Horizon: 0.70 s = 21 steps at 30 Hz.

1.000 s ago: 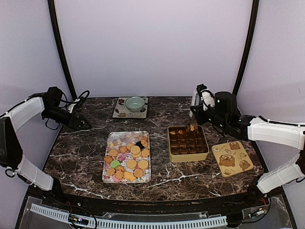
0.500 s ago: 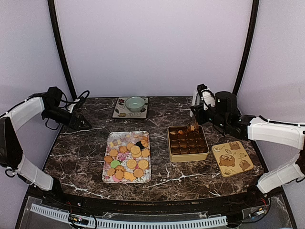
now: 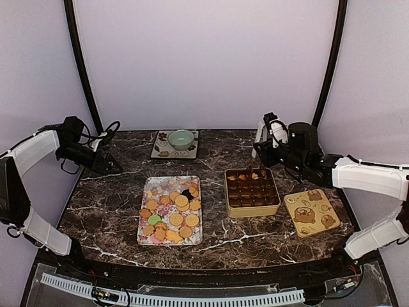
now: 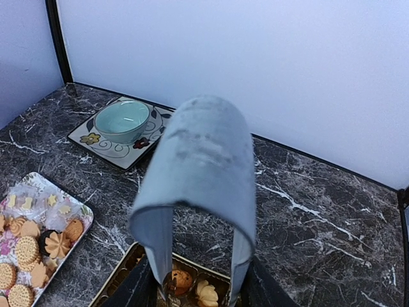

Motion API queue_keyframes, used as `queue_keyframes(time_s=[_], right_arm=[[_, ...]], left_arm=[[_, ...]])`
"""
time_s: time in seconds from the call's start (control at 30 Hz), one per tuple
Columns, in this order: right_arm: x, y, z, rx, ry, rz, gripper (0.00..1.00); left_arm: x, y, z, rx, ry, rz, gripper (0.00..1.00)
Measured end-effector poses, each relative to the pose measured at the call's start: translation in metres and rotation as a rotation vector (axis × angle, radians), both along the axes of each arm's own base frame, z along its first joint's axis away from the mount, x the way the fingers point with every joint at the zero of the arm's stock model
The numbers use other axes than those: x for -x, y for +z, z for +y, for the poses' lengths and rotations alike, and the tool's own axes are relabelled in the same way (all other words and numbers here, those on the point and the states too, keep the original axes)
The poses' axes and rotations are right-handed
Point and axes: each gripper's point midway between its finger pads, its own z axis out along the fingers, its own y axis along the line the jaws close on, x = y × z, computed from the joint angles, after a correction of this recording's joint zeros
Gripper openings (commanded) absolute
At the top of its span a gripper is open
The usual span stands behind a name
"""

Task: Pack the cookies
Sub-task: Pick up the fake cookies from the plate.

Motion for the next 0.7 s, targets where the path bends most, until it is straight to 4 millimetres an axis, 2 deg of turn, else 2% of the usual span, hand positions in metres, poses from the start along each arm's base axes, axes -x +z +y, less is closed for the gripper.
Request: queue_keyframes(time_s=[0.07,0.17,0.23,0.37,0.47,0.53,0.7], right_arm=[[0.004,0.005,0.002,-0.004,0.012,-0.005,0.44],[0.011,0.023,0.012,-0.017,0.041,-0.034,0.43],[0.022,0.042,0.030,-0.036,0.085,-0.066,0.43],[0.057,0.077,0.084,-0.084,0.226,-0.119,0.43],[0.085,0.081,0.124,-0.095,0.330,-0.117,0.43],[0.103,0.075,0.154,-0.091,0.399,-0.102,0.43],[0.156,0.038,0.227,-0.042,0.577,-0.038,0.44]], left_arm=[[0.000,0.000,0.000,0.001,0.002,0.002,0.99],[0.000,0.000,0.000,0.002,0.004,0.004,0.99],[0.000,0.000,0.000,0.003,0.005,0.005,0.99],[0.000,0.000,0.000,0.004,0.010,0.009,0.99],[0.000,0.000,0.000,0.003,0.014,0.012,0.99],[0.000,0.000,0.001,0.003,0.017,0.014,0.99],[0.000,0.000,0.001,0.004,0.022,0.018,0.99]])
